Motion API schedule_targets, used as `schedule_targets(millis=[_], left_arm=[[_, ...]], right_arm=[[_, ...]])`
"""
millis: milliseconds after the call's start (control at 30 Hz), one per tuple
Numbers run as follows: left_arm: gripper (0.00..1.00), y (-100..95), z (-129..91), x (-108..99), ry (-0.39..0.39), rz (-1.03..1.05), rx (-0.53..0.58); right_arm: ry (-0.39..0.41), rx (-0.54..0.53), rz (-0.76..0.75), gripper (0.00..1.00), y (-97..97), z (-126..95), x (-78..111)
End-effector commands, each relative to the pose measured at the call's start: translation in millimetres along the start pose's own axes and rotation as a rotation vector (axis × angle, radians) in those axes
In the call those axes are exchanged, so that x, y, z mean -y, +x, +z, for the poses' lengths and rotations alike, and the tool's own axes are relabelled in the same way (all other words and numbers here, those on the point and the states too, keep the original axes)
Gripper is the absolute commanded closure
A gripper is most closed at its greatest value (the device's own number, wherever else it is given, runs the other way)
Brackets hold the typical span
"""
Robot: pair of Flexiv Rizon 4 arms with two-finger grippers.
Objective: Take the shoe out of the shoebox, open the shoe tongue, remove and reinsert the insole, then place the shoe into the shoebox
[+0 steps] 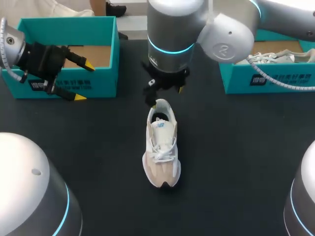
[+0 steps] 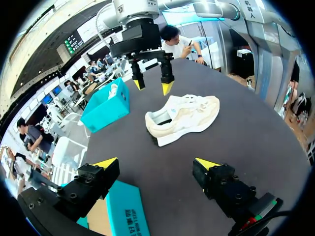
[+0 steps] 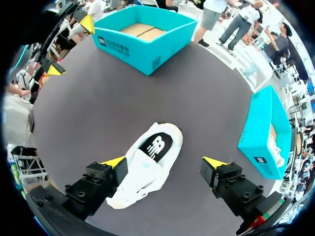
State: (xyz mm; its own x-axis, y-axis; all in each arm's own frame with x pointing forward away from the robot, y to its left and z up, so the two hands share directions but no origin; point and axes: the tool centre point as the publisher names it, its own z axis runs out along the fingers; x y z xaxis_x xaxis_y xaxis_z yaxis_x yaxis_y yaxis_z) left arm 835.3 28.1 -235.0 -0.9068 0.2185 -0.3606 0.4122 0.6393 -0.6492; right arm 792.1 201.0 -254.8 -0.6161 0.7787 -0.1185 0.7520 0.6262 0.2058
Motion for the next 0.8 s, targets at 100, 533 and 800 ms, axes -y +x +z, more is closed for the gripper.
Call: schedule_targets(millis=[100,533,800], left_arm=[[0.0,0.7,-1,0,-0.002,0.0,-0.001],[0.0,0.7,-1,0,-0.002,0.0,-0.001],[0.0,0.7,-1,0,-0.002,0.0,-0.001]], right_arm=[[0.251,-0.003,-0.431,0.0,-6.3,17,-18.0],[0.379,0.004,-0.682,0.0,-31.9,68,-32.0],[0.346,-0.006,-0.696,0.0,-27.7,92,-31.9]])
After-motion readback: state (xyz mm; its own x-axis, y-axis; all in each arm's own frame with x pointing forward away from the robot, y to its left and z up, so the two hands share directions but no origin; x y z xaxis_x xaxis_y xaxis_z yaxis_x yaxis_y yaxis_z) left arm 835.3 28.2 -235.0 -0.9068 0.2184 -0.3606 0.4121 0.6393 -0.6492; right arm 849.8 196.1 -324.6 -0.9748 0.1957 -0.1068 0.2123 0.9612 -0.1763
